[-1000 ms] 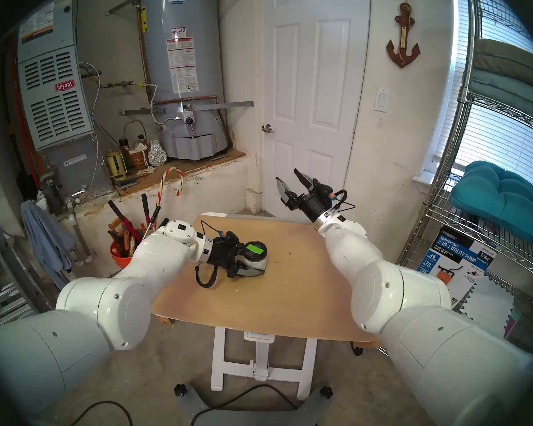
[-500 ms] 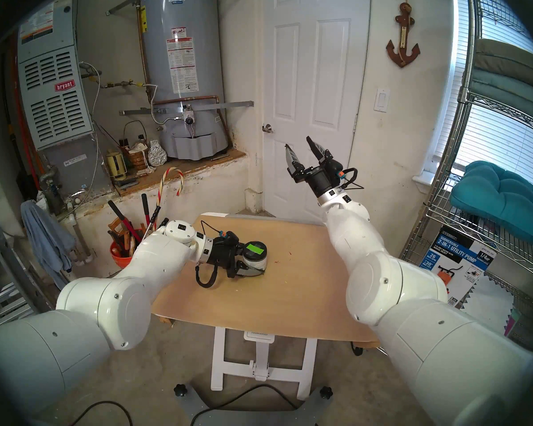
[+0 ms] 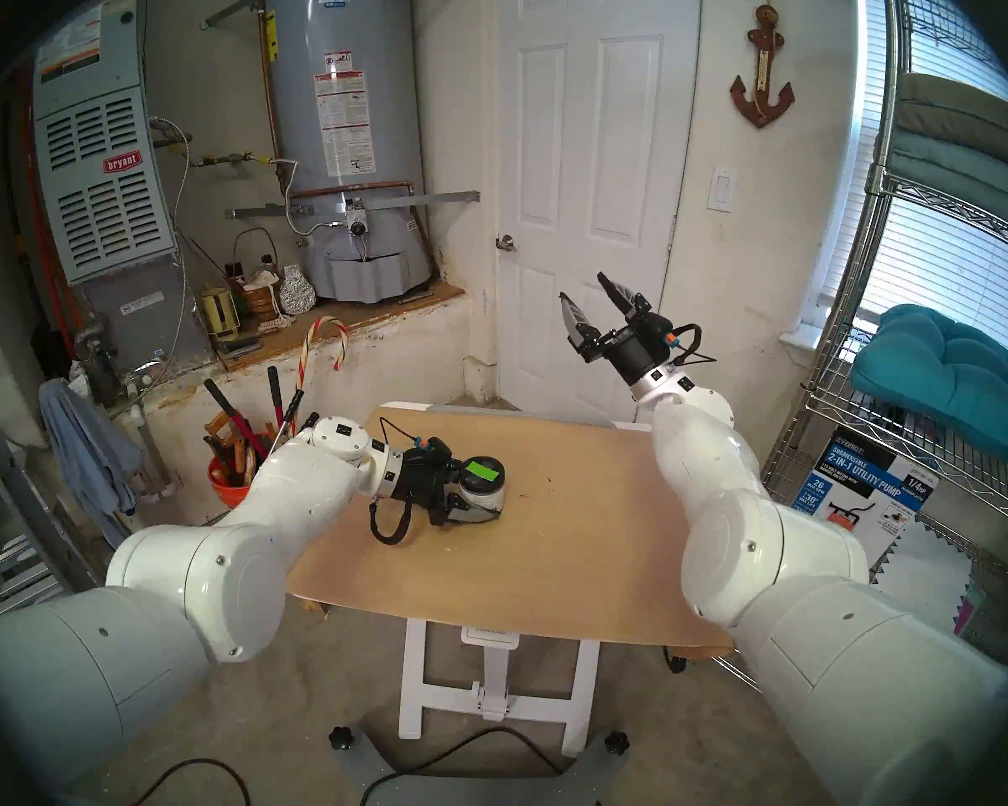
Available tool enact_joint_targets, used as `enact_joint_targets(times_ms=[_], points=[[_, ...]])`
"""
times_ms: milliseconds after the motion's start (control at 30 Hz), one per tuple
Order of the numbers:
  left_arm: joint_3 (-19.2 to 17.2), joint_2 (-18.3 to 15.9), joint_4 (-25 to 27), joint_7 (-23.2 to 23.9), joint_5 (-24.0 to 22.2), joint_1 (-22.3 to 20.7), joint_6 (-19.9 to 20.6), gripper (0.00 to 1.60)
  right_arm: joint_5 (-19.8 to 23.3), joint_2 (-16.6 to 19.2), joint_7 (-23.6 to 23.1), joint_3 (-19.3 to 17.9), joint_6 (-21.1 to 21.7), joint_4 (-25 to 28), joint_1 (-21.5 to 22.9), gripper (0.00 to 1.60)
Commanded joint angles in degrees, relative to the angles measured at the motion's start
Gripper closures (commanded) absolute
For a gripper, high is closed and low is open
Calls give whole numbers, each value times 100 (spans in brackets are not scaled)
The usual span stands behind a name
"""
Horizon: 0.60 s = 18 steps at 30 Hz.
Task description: Open paint jar
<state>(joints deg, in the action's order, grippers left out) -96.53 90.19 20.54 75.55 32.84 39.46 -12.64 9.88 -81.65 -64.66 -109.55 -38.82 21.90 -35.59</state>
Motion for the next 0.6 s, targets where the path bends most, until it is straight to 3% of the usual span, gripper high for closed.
enact_joint_targets(times_ms=[0, 567], points=[[-12, 3, 64, -2, -13, -115, -10, 160, -166, 254, -189, 109, 223, 64, -316, 0], [-33, 7, 67, -2, 5, -120, -10, 160, -798, 668, -864, 432, 653, 211, -954, 0]])
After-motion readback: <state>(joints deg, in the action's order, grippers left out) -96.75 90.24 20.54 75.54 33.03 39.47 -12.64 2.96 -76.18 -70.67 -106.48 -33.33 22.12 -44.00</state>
